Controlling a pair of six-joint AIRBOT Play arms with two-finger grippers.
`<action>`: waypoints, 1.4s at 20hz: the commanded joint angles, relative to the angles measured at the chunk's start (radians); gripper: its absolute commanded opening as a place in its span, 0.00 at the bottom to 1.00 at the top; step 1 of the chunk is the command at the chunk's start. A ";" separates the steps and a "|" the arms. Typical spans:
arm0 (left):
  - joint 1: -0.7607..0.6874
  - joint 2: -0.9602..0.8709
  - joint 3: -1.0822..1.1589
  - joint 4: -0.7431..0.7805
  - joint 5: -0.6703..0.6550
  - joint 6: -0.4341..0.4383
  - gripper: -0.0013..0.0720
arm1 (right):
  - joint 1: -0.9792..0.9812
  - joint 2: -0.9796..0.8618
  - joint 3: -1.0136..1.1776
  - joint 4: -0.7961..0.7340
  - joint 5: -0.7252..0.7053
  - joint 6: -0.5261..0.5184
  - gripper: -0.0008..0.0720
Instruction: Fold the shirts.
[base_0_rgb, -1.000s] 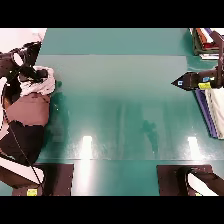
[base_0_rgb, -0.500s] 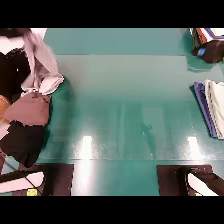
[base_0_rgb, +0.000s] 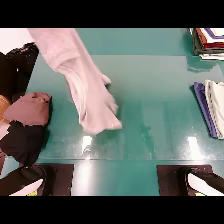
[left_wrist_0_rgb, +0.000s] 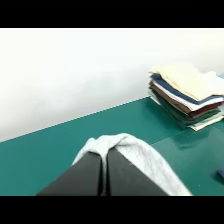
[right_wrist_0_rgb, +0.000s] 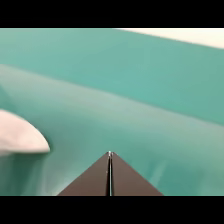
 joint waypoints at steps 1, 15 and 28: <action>-0.054 0.010 -0.033 0.148 -0.042 0.013 0.04 | 0.000 -0.055 0.051 -0.005 0.129 0.000 0.04; 0.346 0.009 -0.893 0.201 -0.185 -0.009 0.04 | 0.065 -0.238 -0.329 0.180 0.195 0.000 0.69; 0.346 0.010 -0.898 0.164 -0.114 -0.009 0.04 | 0.275 -0.790 -0.260 0.317 -0.026 -0.034 0.80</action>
